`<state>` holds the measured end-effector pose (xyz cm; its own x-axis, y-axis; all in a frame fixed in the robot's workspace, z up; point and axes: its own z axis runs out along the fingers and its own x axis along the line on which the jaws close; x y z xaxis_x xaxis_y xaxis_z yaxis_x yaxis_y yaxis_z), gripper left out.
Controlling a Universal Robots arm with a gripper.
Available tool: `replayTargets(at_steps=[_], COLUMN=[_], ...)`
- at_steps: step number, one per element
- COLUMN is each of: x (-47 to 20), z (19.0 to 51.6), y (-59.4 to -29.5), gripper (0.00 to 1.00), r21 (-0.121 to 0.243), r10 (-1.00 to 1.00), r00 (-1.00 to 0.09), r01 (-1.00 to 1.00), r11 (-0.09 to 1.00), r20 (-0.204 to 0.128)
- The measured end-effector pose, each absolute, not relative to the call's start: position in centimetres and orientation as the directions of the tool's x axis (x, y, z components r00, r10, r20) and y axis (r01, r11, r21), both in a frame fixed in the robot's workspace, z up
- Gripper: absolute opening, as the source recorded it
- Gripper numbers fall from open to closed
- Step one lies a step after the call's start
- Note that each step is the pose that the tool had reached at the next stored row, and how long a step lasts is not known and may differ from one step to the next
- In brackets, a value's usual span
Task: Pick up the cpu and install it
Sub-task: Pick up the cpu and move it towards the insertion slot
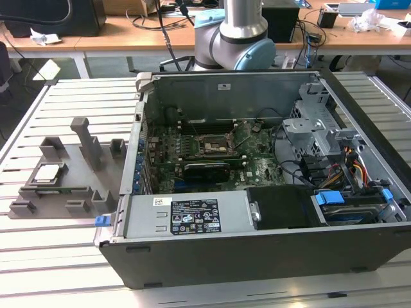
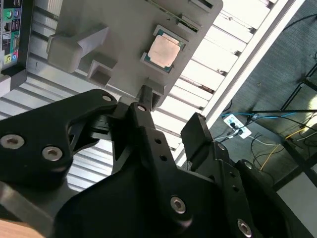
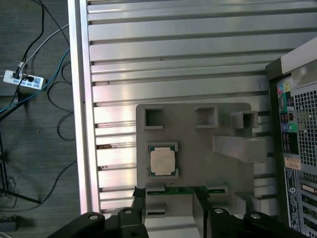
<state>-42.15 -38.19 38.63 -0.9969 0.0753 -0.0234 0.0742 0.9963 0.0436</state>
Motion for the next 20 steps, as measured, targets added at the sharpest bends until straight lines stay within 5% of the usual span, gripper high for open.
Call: replayTargets(at_steps=[3,5,7,20], x=[-42.16,-42.17,-42.09,-41.81], z=[38.63,38.63,38.61,37.88], y=[-38.19,-38.18,-37.99,-37.62], gripper=[0.66,0.66,0.66,0.66], r21=[0.044,0.037,-0.021,-0.018], r10=[0.075,0.075,0.070,0.059], r00=[-0.997,-0.997,-0.997,-0.998], r01=[0.074,0.074,0.071,0.059], r11=[0.996,0.997,0.997,0.998], r20=[-0.023,-0.024,-0.028,-0.026])
